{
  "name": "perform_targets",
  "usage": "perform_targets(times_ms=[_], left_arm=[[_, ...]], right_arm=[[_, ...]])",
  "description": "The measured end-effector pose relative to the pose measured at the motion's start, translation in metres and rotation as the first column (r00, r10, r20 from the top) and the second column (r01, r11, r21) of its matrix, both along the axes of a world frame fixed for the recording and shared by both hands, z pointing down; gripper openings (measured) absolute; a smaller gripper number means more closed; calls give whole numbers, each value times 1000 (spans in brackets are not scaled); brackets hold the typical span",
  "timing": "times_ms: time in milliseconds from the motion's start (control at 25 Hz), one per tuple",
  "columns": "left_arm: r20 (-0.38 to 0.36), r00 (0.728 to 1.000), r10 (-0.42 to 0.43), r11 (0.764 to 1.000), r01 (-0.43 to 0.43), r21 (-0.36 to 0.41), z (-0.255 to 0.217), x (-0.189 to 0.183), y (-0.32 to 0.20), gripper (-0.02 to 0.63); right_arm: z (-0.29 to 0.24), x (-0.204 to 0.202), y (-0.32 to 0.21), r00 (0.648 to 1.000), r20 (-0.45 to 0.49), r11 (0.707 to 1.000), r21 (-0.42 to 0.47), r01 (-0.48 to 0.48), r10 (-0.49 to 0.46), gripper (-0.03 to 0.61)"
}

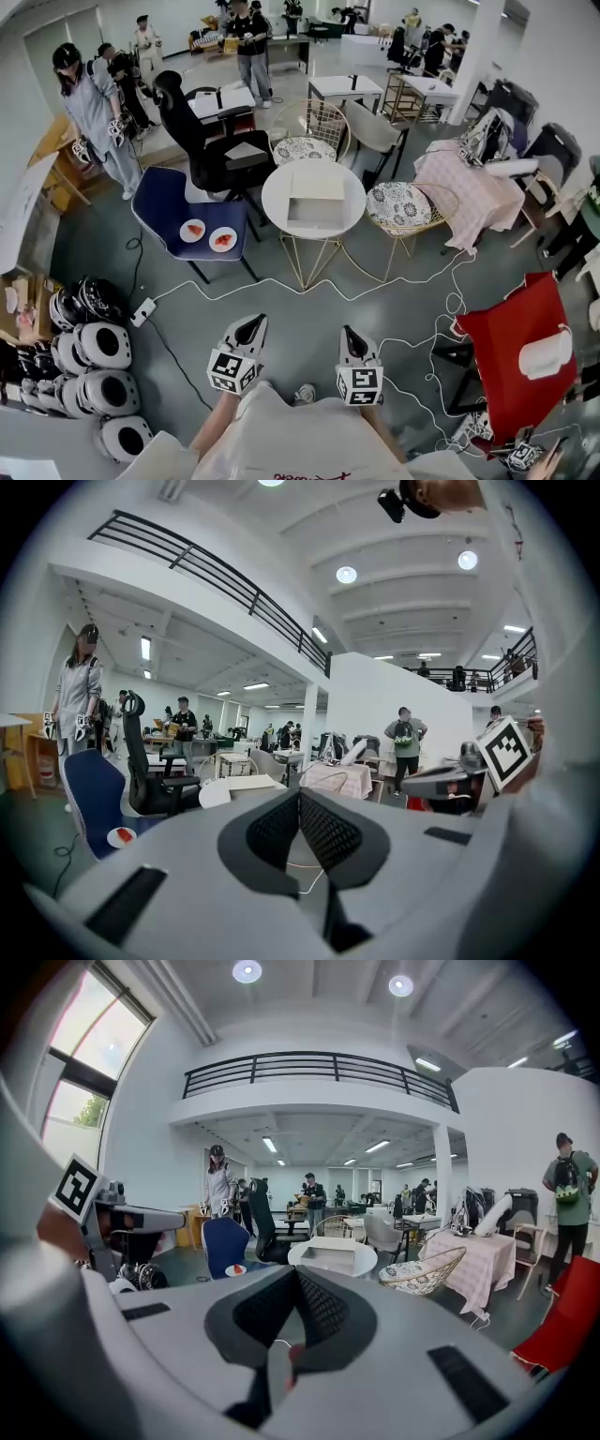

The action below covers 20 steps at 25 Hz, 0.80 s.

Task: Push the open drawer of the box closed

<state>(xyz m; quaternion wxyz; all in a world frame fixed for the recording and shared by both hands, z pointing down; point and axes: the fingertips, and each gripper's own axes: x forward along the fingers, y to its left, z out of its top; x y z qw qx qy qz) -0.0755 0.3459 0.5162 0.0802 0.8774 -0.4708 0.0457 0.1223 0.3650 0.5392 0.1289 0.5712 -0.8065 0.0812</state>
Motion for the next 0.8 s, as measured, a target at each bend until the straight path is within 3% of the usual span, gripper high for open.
perform_targets(times_ms=[240, 480, 800], left_arm=[[14, 1000, -13, 1000, 13, 7, 9, 11, -17, 14], [-3, 1000, 11, 999, -11, -39, 24, 22, -40, 14], [-16, 1000, 25, 998, -26, -51, 40, 19, -111, 12]], right_arm=[[8, 9, -15, 1000, -8, 1000, 4, 25, -25, 15], [13, 9, -39, 999, -5, 999, -2, 32, -32, 15], [24, 2, -108, 1000, -7, 1000, -8, 25, -25, 15]])
